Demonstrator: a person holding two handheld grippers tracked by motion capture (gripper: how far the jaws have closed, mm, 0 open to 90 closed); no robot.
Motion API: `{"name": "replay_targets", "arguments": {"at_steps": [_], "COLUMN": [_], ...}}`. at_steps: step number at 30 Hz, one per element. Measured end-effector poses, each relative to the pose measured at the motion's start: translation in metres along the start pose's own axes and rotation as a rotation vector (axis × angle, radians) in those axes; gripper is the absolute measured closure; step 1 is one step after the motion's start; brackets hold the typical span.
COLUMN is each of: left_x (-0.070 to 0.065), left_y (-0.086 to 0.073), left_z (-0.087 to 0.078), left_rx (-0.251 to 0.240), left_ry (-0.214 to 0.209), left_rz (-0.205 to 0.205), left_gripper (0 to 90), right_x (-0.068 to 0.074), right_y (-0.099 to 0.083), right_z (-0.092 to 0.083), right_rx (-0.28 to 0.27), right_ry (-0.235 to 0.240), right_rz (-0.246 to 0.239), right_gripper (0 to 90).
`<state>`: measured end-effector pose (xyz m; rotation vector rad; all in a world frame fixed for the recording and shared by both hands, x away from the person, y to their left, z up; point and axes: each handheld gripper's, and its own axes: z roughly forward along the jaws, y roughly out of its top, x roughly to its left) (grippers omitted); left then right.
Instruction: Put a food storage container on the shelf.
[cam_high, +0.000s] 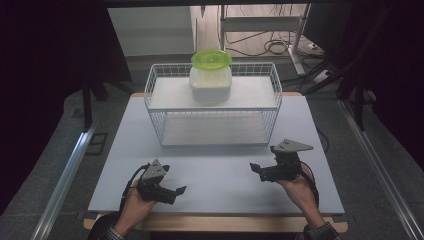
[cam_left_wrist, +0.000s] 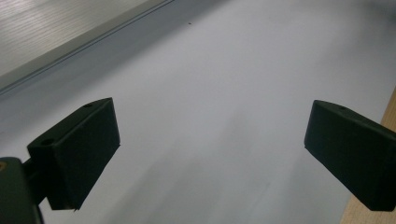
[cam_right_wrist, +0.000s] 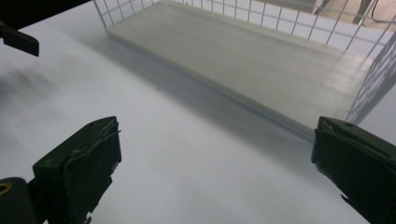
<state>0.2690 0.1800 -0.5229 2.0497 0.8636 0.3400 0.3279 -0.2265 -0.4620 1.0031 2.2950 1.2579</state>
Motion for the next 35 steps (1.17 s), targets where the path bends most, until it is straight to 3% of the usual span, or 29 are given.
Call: {"name": "replay_targets", "arguments": {"at_steps": [19, 24, 28, 35], "left_x": [0.000, 0.001, 0.001, 0.002], "left_y": [-0.001, -0.001, -0.002, -0.001], "left_z": [0.002, 0.002, 0.002, 0.002], "left_rx": [0.005, 0.006, 0.005, 0.000], "left_ry": [-0.007, -0.010, -0.010, -0.008], "left_rz": [-0.001, -0.007, -0.009, -0.013], "left_gripper": [3.0, 3.1, 3.1, 3.1], "right_x": [-0.005, -0.005, -0.006, -0.004], "right_y": [-0.035, -0.045, -0.053, -0.053], "right_z": [-0.003, 0.002, 0.013, 0.015], "right_rx": [0.047, 0.085, 0.152, 0.164], "right_ry": [-0.034, -0.032, -0.020, -0.016], "right_rz": [0.019, 0.015, 0.009, -0.001], "right_gripper": [1.7, 1.7, 1.7, 1.7]}}
